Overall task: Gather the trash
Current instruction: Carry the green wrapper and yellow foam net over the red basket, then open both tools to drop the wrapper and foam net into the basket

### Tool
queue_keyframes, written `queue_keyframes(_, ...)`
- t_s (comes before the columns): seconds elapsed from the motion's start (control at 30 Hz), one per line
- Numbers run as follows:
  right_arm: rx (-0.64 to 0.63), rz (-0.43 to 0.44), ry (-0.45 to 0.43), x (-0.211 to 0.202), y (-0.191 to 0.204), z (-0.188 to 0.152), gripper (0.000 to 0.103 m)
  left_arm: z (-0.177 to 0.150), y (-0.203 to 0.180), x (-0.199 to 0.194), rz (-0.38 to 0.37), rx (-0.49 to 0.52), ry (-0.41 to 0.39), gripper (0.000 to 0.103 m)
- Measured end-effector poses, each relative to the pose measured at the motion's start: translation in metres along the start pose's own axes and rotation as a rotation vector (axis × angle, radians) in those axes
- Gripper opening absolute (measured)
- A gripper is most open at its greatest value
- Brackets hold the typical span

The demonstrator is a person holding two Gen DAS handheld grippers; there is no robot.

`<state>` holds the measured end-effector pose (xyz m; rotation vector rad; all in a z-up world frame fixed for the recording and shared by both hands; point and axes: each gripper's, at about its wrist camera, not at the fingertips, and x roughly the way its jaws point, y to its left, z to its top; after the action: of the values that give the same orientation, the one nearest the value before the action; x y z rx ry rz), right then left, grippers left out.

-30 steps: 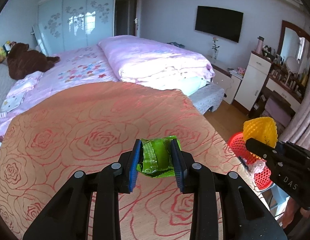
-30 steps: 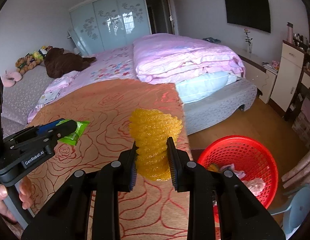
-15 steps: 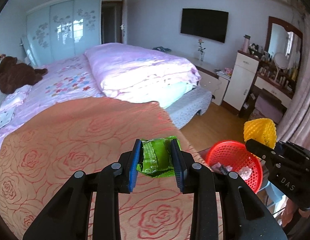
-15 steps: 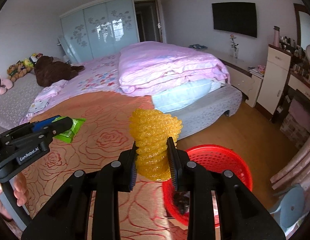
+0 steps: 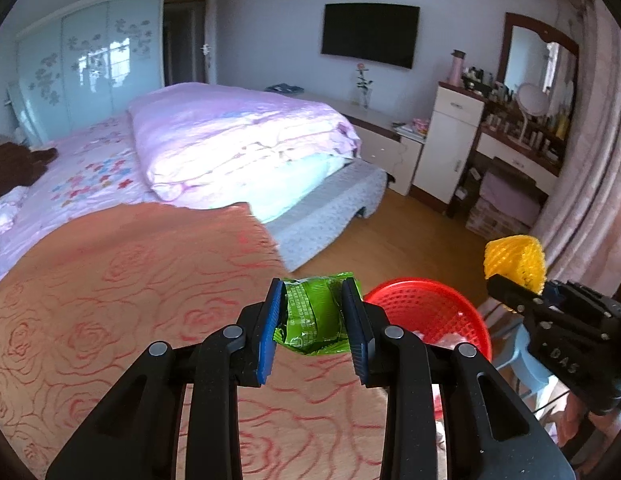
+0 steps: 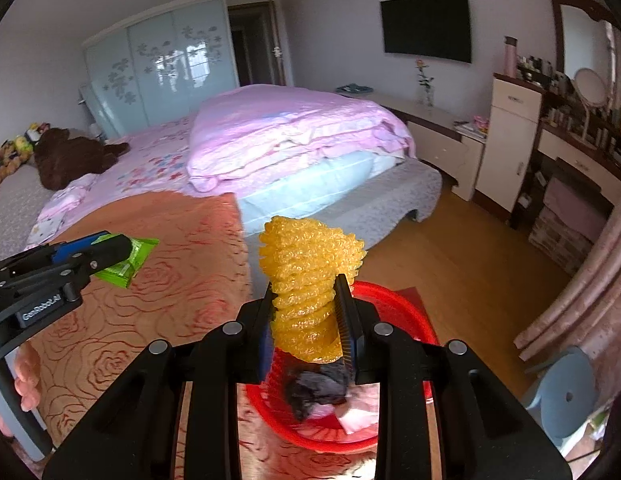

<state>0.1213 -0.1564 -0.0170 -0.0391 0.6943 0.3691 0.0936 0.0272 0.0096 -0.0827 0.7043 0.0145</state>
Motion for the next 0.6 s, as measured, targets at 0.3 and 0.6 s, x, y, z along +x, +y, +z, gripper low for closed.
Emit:
queue_keyframes(0.3,0.06,-0.028,0.052,0.016,-0.026,-0.013,0.027,-0.003,-0.035,0.027,-0.065,0.021,0.049,0.029)
queue_keyframes(0.6,0.106,-0.027,0.125,0.042,-0.045,-0.022,0.027,-0.01,-0.062,0.066,-0.137,0.037,0.14,0.029)
